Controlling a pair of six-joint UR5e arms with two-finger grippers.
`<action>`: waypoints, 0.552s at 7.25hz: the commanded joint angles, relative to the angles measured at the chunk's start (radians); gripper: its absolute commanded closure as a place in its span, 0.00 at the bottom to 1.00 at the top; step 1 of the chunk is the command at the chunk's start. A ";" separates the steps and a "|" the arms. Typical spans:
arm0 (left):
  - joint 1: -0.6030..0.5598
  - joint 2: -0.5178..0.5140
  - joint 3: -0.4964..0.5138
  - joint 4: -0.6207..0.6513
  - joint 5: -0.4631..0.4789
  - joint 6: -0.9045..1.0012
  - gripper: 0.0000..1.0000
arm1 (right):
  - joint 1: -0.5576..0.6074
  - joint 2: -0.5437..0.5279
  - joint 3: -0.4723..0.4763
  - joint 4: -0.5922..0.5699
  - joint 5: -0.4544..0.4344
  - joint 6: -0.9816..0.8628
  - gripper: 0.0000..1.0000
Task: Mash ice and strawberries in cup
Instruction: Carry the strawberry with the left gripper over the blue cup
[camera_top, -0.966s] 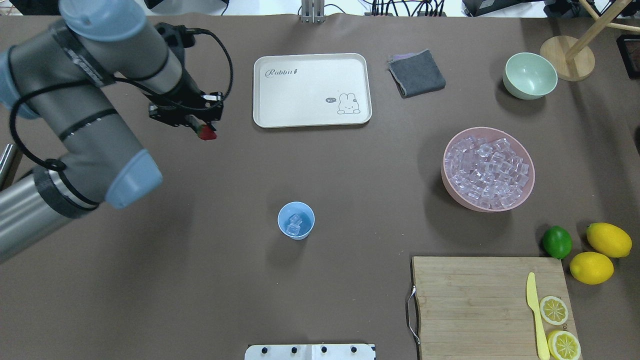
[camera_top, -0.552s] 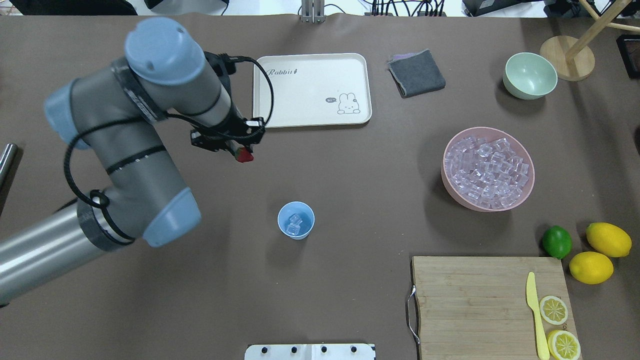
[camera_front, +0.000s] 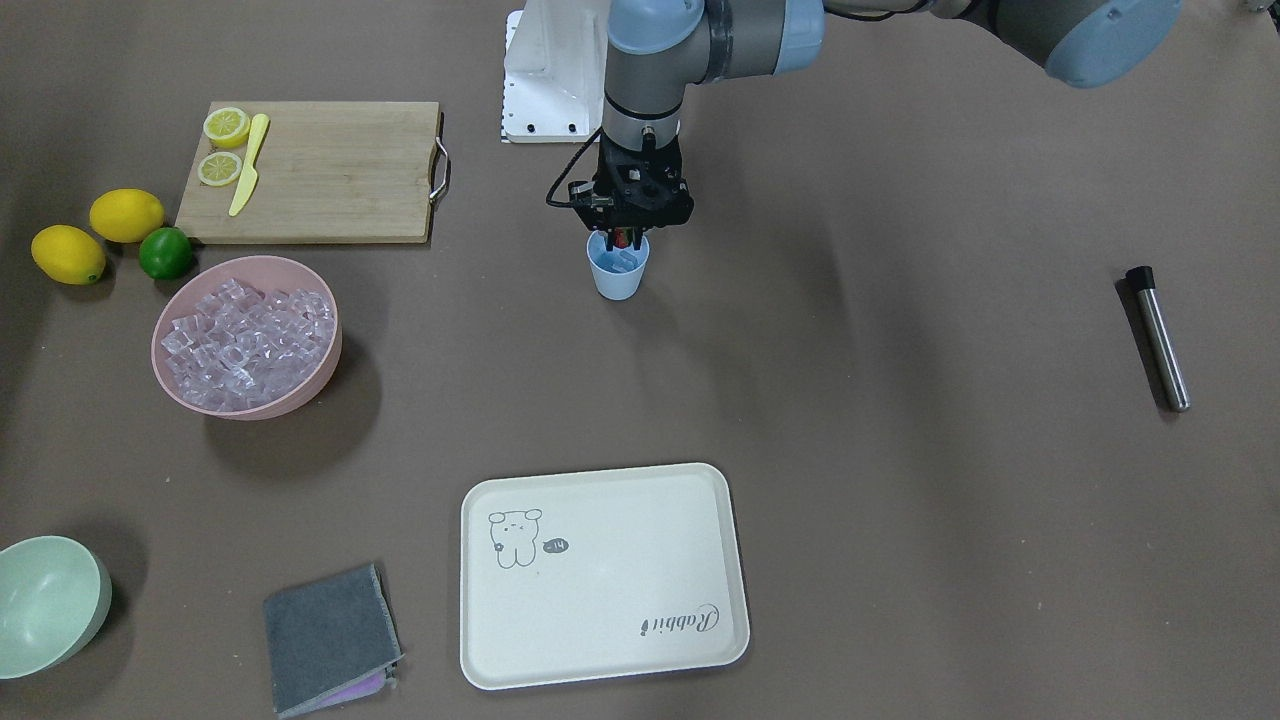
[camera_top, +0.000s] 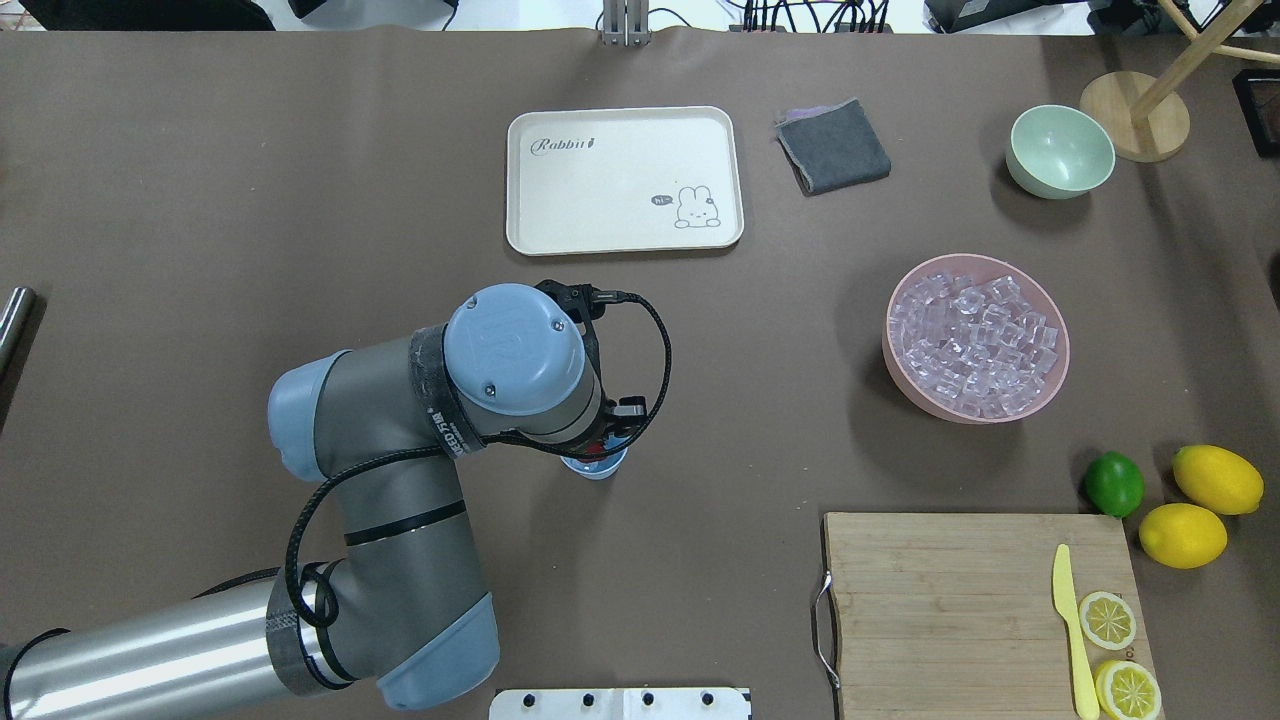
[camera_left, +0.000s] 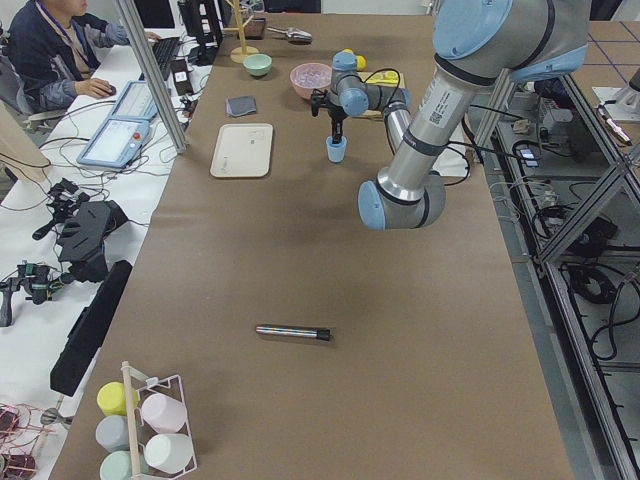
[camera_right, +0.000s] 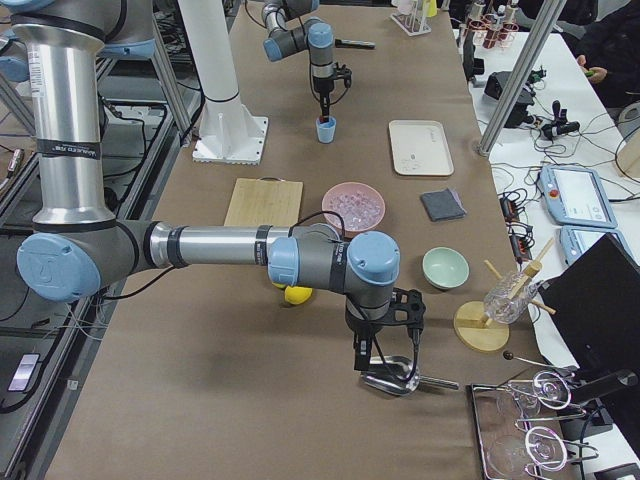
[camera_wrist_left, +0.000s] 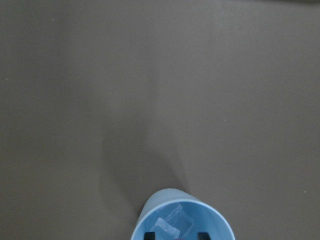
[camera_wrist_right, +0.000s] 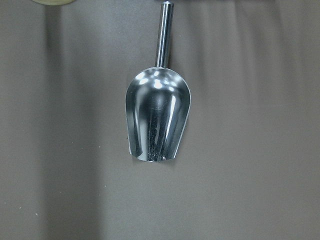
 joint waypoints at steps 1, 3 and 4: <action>0.005 0.000 -0.002 0.000 0.002 -0.004 0.06 | 0.000 -0.009 -0.001 0.001 -0.002 0.000 0.00; -0.004 0.003 -0.036 0.004 0.000 -0.001 0.03 | 0.000 -0.012 0.001 0.001 -0.003 0.000 0.00; -0.041 0.022 -0.057 0.009 -0.009 0.008 0.03 | 0.000 -0.012 0.001 0.001 -0.003 0.000 0.00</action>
